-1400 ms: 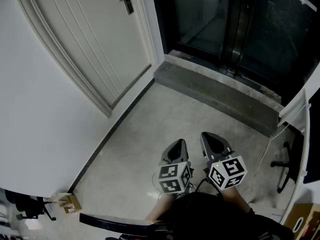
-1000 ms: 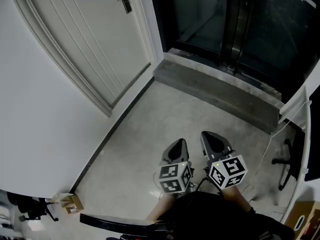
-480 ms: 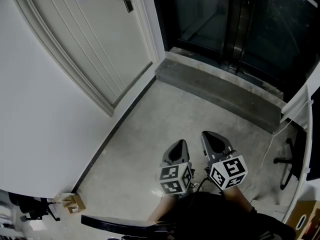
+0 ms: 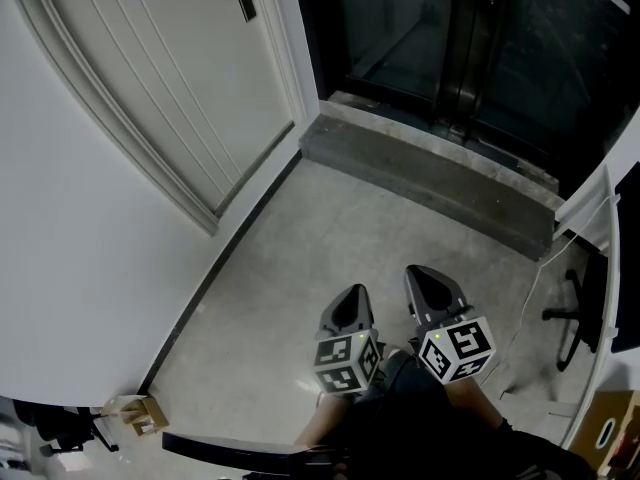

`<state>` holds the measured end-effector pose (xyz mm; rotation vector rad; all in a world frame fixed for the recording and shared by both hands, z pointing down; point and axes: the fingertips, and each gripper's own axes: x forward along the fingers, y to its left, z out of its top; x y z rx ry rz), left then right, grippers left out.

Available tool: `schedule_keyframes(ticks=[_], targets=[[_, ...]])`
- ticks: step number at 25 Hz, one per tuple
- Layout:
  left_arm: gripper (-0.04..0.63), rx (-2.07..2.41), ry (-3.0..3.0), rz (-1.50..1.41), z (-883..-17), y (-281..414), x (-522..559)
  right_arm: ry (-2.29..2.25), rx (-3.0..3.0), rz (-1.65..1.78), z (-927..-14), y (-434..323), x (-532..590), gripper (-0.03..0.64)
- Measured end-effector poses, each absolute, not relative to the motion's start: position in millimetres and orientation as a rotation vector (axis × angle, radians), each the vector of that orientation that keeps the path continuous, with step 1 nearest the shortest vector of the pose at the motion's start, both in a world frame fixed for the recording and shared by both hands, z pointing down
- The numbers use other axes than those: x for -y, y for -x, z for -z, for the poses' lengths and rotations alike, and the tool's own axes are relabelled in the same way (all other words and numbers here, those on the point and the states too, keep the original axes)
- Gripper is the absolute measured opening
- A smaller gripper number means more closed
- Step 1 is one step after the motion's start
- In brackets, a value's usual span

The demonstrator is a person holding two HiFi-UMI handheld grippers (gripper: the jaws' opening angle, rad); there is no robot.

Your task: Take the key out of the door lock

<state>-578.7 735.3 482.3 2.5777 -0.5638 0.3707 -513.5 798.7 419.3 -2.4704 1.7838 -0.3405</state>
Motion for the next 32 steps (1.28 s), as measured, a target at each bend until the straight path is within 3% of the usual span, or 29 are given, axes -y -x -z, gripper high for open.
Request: schedule_keyframes(ticks=[7, 23, 32], targets=[[0.000, 0.583, -2.554, -0.365, -492, 543, -714, 2.459, -1.800, 0.355, -429, 477, -776, 0.000], [0.000, 0.657, -2.568, -0.346, -473, 385, -645, 2.416, -1.877, 0.324, -415, 311, -702, 0.000], [0.000, 0.666, -2.554, -0.367, -475, 337, -611, 2.399, -1.887, 0.356, -425, 265, -665, 0.000]])
